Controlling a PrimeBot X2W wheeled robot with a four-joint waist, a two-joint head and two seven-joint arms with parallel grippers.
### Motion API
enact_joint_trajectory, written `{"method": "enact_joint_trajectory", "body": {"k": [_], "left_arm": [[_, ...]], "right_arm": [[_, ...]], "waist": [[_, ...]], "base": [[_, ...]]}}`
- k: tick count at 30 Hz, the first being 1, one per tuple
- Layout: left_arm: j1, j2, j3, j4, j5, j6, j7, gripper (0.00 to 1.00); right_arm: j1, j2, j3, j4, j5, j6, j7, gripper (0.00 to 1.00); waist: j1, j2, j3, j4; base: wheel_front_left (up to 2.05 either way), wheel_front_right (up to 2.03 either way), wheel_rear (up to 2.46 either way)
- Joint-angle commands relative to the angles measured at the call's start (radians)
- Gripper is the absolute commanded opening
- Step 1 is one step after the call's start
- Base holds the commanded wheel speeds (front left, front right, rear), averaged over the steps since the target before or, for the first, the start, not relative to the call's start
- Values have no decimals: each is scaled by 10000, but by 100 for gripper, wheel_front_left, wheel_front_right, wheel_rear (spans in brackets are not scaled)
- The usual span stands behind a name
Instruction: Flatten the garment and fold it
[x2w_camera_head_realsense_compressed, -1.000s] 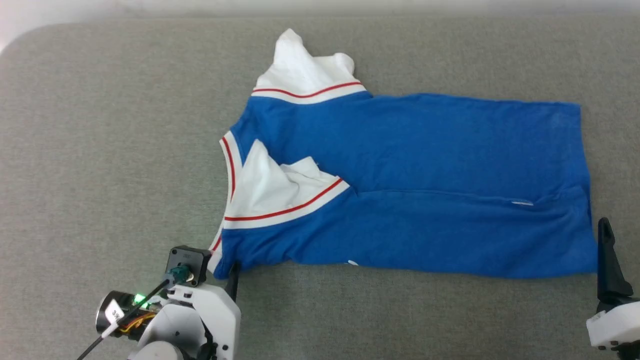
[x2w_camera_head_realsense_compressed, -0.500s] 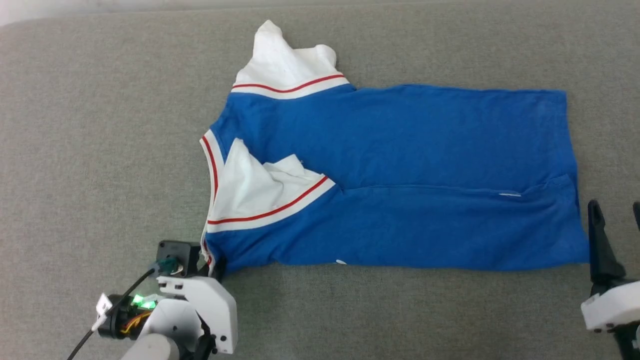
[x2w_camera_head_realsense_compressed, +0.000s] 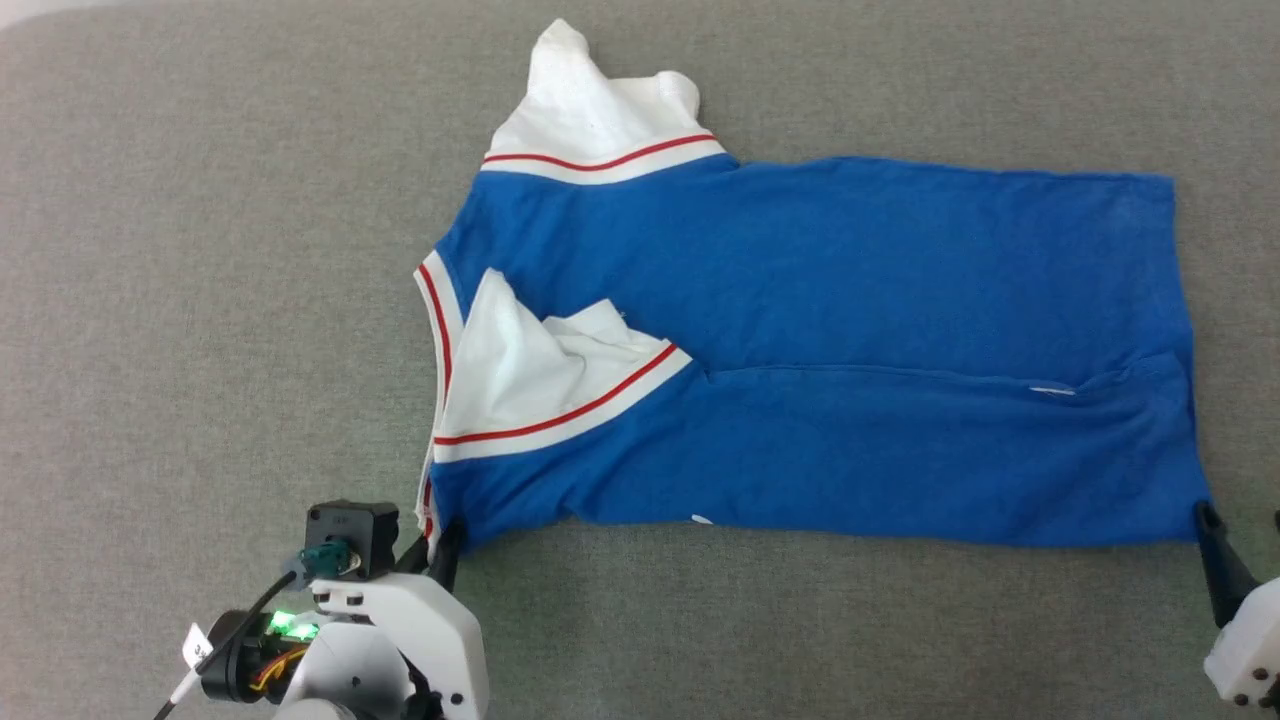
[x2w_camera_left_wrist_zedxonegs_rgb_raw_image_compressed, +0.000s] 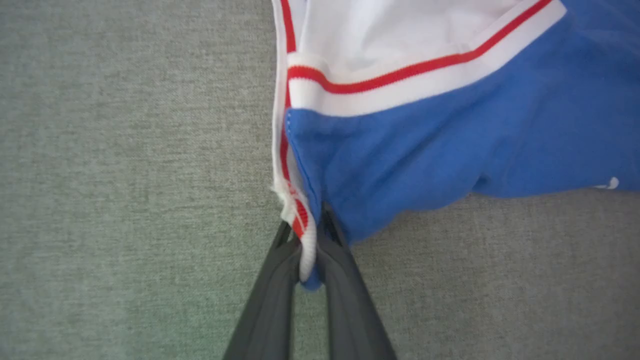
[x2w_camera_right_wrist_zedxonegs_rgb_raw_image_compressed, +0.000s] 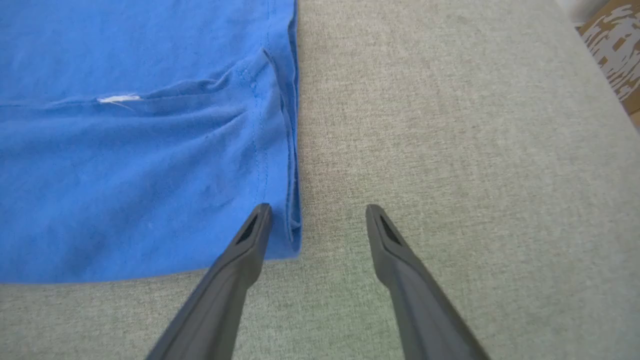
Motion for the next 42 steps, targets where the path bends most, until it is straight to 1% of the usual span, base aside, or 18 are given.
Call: {"method": "enact_joint_trajectory", "body": {"k": [1, 6, 7, 8, 9, 14, 18, 20, 23, 28, 31, 33, 37, 42], "left_arm": [[117, -5, -16, -36, 27, 44, 10, 0], [69, 32, -43, -75, 52, 59, 42, 0], [57, 37, -48, -82, 60, 68, 47, 0], [41, 35, -55, -92, 66, 75, 54, 0], [16, 26, -64, -100, 71, 81, 59, 0], [-57, -139, 15, -159, -87, 101, -63, 0], [118, -449, 464, -406, -693, 85, -486, 0], [303, -509, 759, -714, -970, 106, -711, 0], [675, -410, 1145, -1392, -1258, 150, -891, 0], [1581, 6, 1492, -2638, -1488, 336, -733, 0], [2198, 178, 1495, -3183, -1613, 461, -516, 0], [2582, 159, 1404, -3373, -1726, 530, -415, 0], [3126, -189, 1262, -3292, -2121, 491, -553, 0], [3194, -616, 1190, -2323, -2570, 164, -850, 0]], "right_arm": [[-66, -1, 42, 78, 50, -11, -15, 100], [-400, 0, 361, 762, 244, -11, 74, 100], [-447, -24, 419, 928, 245, -11, 215, 58], [-498, -48, 459, 1049, 245, -11, 316, 36], [-558, -42, 461, 1145, 276, -11, 384, 0], [-761, 13, 308, 1191, 490, -11, 562, 0], [-950, -102, 147, 830, 606, -11, 470, 0], [-1053, -151, 16, 550, 732, -11, 490, 0], [-1082, -290, -226, 0, 874, -11, 654, 0], [-749, -285, -640, -961, 1064, -11, 1214, 0], [-370, -129, -863, -1326, 1102, -11, 1457, 0], [-61, 67, -946, -1449, 1140, -11, 1630, 0], [525, 457, -1106, -1488, 1213, -11, 1826, 0], [907, 652, -1065, -1080, 876, -11, 1729, 0]], "waist": [[-1, 0, 67, 72], [-1, 0, 165, 164], [-1, 0, 183, 178], [-1, 0, 204, 195], [-1, 0, 224, 217], [-1, 0, 233, 294], [-1, 0, 78, 240], [-1, 0, -19, 186], [-1, 0, -195, 135], [-1, 0, -417, 88], [-1, 0, -468, 83], [-1, 0, -474, 92], [-1, 0, -449, 124], [-1, 0, -454, 111]], "base": [[0, 0, 0], [0, 0, 0], [0, 0, 0], [0, 0, 0], [0, 0, 0], [0, 0, 0], [0, 0, 0], [0, 0, 0], [0, 0, 0], [0, 0, 0], [0, 0, 0], [0, 0, 0], [0, 0, 0], [0, 0, 0]]}}
